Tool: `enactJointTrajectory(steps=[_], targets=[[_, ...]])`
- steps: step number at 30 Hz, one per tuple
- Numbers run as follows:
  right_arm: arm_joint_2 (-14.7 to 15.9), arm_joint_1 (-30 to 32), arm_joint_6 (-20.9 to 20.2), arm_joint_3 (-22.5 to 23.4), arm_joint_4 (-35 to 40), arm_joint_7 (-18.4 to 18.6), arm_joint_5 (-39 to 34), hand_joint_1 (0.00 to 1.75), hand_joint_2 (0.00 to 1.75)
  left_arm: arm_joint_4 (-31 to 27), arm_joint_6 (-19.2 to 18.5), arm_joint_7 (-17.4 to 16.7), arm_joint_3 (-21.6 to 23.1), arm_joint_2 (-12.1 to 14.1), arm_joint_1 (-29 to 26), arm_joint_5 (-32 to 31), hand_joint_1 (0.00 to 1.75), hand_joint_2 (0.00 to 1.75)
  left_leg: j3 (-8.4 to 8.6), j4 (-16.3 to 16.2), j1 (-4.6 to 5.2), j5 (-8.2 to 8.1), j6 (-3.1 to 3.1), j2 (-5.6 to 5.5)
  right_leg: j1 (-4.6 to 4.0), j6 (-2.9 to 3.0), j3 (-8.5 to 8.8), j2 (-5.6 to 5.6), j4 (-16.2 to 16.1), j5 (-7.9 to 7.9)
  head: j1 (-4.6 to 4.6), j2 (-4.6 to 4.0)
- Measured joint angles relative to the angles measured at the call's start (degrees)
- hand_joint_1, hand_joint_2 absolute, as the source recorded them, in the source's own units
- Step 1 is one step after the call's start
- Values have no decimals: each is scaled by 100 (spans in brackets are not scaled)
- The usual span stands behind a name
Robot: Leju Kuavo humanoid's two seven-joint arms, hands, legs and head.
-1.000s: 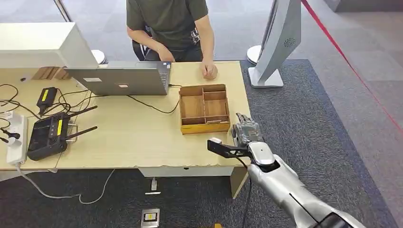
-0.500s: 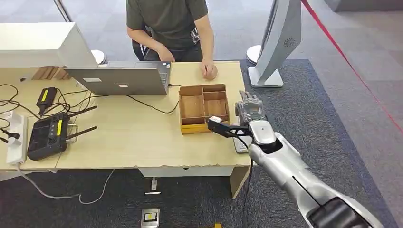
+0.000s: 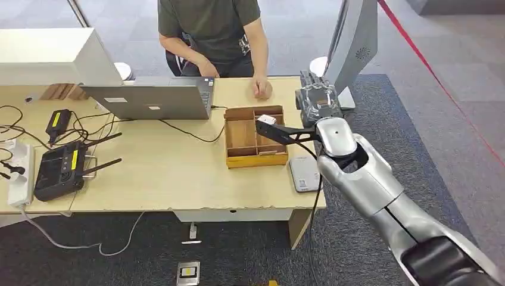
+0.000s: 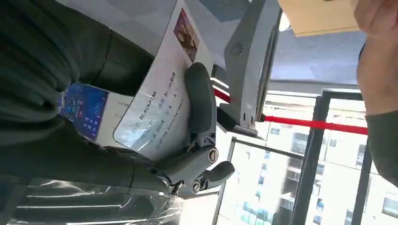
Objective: Pass the card to the sensor for recognition and then transmit it.
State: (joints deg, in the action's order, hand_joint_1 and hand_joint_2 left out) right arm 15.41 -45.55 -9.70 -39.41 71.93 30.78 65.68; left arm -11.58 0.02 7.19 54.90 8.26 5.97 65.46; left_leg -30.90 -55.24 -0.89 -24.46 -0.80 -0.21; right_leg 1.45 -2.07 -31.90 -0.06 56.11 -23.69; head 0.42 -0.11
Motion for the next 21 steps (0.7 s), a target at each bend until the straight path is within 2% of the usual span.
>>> enactJointTrajectory(steps=[6,21], targets=[[-83,-35,57,-122,121,-64,-116,175,175,0,-74,59,4,0,6,-116,0,0,-3,0,-1,0,0,0,0,0,1,0,0,0,2,0],[-518,-253,166,-461,-524,79,-428,175,175,0,-87,-98,7,7,9,0,0,0,-6,0,-3,0,0,-3,-3,0,-2,-1,0,0,2,0]])
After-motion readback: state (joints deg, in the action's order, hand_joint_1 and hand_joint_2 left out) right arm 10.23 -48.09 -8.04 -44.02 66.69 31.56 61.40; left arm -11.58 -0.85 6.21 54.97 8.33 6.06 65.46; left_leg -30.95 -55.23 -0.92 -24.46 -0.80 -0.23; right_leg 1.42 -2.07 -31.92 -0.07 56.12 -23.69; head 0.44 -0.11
